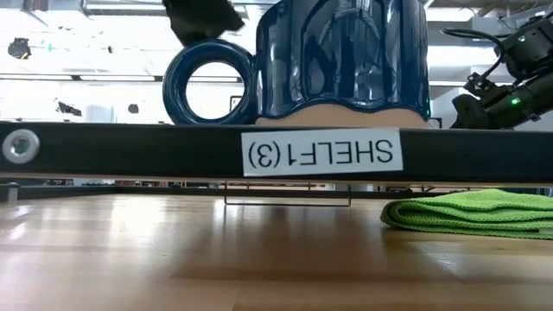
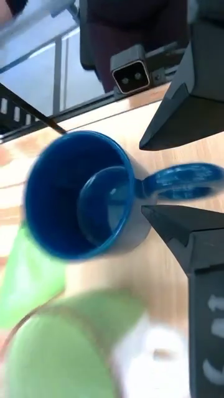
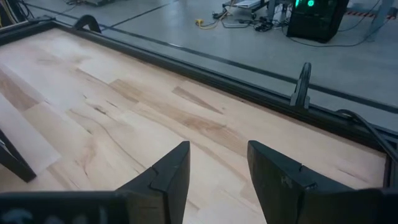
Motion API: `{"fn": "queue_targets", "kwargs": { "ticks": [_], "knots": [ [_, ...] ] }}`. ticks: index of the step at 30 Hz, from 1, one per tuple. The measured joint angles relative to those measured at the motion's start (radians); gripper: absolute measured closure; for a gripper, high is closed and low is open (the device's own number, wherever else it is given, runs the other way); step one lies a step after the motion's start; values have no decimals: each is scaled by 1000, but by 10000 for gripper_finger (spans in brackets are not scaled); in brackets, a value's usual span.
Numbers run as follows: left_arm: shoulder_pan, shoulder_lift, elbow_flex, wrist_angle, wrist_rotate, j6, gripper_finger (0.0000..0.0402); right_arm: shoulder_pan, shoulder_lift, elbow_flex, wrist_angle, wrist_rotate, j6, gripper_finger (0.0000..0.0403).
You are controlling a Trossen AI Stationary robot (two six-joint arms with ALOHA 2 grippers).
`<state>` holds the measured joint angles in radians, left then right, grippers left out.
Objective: Stack small to large cups/mugs on shelf
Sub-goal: Return to Home Position
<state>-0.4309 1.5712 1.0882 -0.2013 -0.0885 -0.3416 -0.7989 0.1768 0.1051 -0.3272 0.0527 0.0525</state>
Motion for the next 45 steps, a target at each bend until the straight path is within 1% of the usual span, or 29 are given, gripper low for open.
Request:
{"fn": "queue_targets", "kwargs": {
  "ticks": [1, 3, 5, 7, 10, 12, 14, 16, 18, 20, 22, 24, 27, 29, 32, 36, 42, 45],
  "knots": [
    [0, -28, 0, -22, -21, 24, 258, 0, 0, 0, 1, 0, 0, 221],
    [-1, -92, 0, -86, -121, 72, 258, 0, 0, 0, 8, 0, 0, 221],
    [-1, -158, 0, -173, -276, 112, 258, 0, 0, -2, 22, 0, 0, 221],
    [0, -219, 0, -249, -456, 161, 258, 0, 0, -2, 44, 0, -1, 221],
    [5, -294, 0, -317, -676, 254, 258, 0, 0, -2, 87, 0, -20, 221],
    [26, -336, 0, -330, -778, 312, 258, 0, 0, -2, 137, 0, -44, 221],
    [73, -376, -10, -323, -831, 365, 258, 0, 0, -2, 200, 0, -60, 221],
    [144, -419, -33, -316, -827, 415, 258, 0, 0, -2, 268, 0, -63, 221],
    [232, -463, -66, -317, -787, 435, 258, 0, -1, -2, 323, 0, -81, 221],
    [327, -520, -111, -311, -724, 436, 258, 0, -1, -2, 356, 0, -108, 221],
    [424, -588, -166, -270, -650, 451, 258, -2, -1, -2, 367, 0, -125, 221],
    [511, -662, -244, -156, -572, 483, 258, -3, 0, -2, 365, 0, -136, 221],
    [626, -767, -390, 84, -443, 544, 258, -16, 0, -2, 363, 1, -140, 221],
    [686, -827, -492, 229, -367, 556, 258, -29, 0, -2, 363, 0, -140, 221],
    [745, -889, -611, 351, -289, 564, 258, -58, 0, -2, 365, 6, -138, 221],
    [778, -927, -712, 405, -290, 558, 258, -97, -2, -2, 371, 80, -132, 221],
    [805, -933, -830, 552, -299, 559, 258, -119, -2, -55, 518, 81, -132, 221],
    [804, -964, -874, 587, -354, 559, 258, -118, -3, -96, 592, 80, -132, 221]
  ]
}}
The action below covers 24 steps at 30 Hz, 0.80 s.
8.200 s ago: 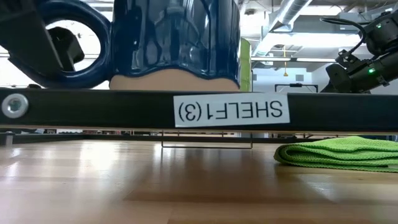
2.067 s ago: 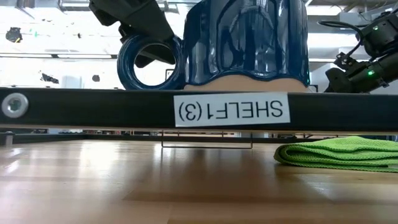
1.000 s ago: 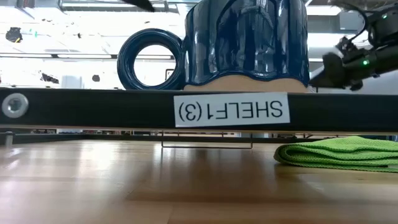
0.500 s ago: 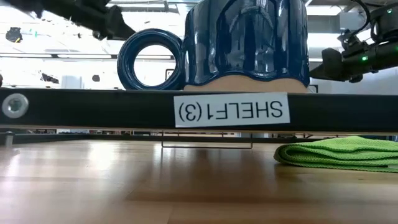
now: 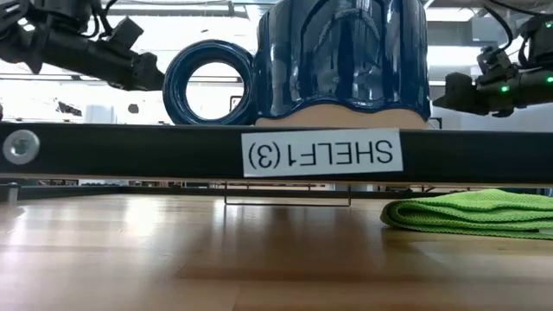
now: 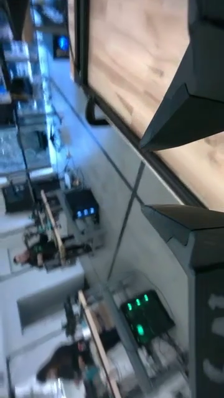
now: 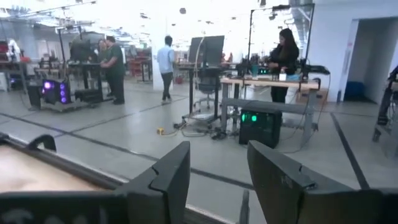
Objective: Stack small to large cups/mugs on shelf
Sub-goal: Return to Home Position
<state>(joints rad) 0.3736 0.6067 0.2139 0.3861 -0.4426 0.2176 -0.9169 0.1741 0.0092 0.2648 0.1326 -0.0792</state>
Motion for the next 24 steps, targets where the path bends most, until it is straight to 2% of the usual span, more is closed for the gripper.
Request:
{"fn": "queue_targets", "kwargs": {
  "ticks": [6, 8, 13, 21, 24],
  "knots": [
    [-5, -135, -25, -113, -86, 0, 258, 0, 0, -2, -22, 0, -23, 221],
    [-5, -193, -25, -167, -82, -5, 258, -1, 0, -3, -19, 0, -26, 221],
    [-6, -347, -25, -292, 1, 2, 258, -2, 0, -3, 11, 0, -35, 221],
    [-6, -534, -28, -422, -9, 25, 258, -2, -9, -3, 54, 0, -53, 221],
    [-6, -599, -64, -427, -17, 37, 258, -2, -33, -3, 44, 4, -53, 221]
  ]
}}
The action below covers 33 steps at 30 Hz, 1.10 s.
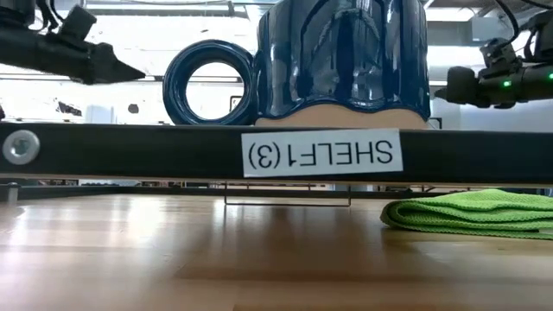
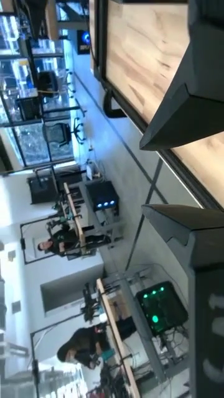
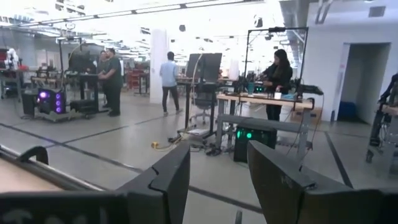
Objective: Stack small to large cups/mugs on shelf
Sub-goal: Return to Home Position
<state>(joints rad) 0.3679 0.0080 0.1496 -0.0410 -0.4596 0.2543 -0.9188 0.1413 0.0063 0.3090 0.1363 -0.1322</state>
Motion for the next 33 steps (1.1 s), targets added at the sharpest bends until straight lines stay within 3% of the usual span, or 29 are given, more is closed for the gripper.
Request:
{"fn": "queue_targets", "kwargs": {
  "ticks": [9, 14, 33],
  "knots": [
    [0, -4, -94, -2, -78, -10, 258, 3, -141, 0, -117, 29, 0, 221],
    [3, -4, -104, 22, -56, -26, 258, 22, -138, 7, -196, 25, 1, 221],
    [3, -4, -105, 16, -43, -41, 258, 28, -140, 12, -238, 26, 55, 221]
  ]
}}
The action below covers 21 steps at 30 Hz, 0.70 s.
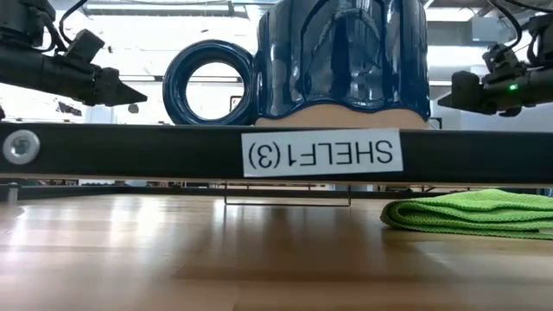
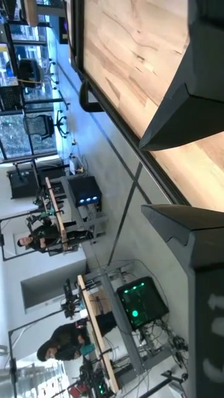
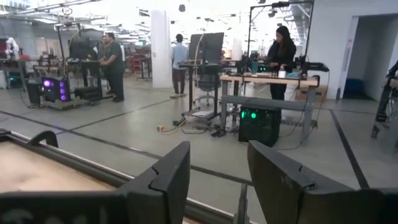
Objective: Stack small to large cups/mugs on shelf
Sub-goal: Return to Home Position
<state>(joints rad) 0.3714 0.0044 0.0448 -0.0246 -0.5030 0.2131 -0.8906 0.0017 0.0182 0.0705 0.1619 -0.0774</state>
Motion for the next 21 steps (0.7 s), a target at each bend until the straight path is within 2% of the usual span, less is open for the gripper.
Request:
{"fn": "queue_targets", "kwargs": {
  "ticks": [21],
  "knots": [
    [0, 0, -1, -2, -1, 0, 258, 0, 0, 1, -43, 0, -1, 221]
  ]
}}
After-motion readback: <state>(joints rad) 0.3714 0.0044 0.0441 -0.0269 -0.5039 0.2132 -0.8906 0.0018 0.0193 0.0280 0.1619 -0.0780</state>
